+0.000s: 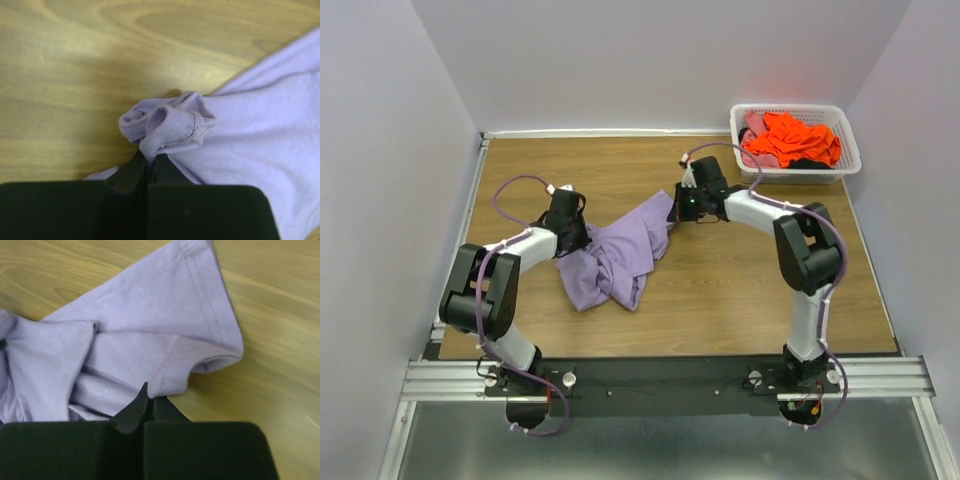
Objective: Fold and stack the t-shirts
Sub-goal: Flatten the tshirt out
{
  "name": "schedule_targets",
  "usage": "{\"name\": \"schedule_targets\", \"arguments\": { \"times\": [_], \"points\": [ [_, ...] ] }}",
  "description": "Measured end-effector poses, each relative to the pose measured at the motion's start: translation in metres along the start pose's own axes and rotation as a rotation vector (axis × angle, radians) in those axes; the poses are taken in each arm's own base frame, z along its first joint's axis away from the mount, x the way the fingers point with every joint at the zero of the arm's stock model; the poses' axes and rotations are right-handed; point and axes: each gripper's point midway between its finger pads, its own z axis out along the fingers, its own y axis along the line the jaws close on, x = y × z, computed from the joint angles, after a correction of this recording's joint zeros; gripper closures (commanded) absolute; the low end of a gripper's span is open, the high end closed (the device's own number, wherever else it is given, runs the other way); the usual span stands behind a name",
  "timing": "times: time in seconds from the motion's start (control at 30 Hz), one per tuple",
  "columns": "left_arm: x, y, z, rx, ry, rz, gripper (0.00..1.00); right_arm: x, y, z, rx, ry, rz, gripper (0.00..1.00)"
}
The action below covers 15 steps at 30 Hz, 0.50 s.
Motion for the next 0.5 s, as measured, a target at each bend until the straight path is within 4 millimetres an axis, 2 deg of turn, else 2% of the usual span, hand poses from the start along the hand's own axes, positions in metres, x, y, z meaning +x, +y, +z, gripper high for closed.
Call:
{"name": "schedule_targets", "arguments": {
  "times": [0.13,0.27,0.37,0.43,0.5],
  "points": [
    [-0.031,-0.005,-0.001,-0.009,-0.047,0.034,1.00,-0.009,-0.029,-0.053,0.121,-0.086,0.030,1.00],
    [-0.084,-0.014,-0.016,0.003,-0.172,0.087,1.00,-0.022,-0.052,-0.111,0.251,-0.216,0.049,1.00],
    [-0.114,-0.016,-0.038,0.004,-0.282,0.094,1.00,-0.020,-0.059,-0.135,0.314,-0.270,0.049,1.00],
    [-0.124,-0.013,-0.053,0.004,-0.342,0.077,1.00,-0.012,-0.066,-0.146,0.359,-0.289,0.054,1.00],
    [-0.128,0.000,-0.064,-0.008,-0.380,0.027,1.00,0.002,-0.075,-0.152,0.405,-0.288,0.062,1.00]
  ]
}}
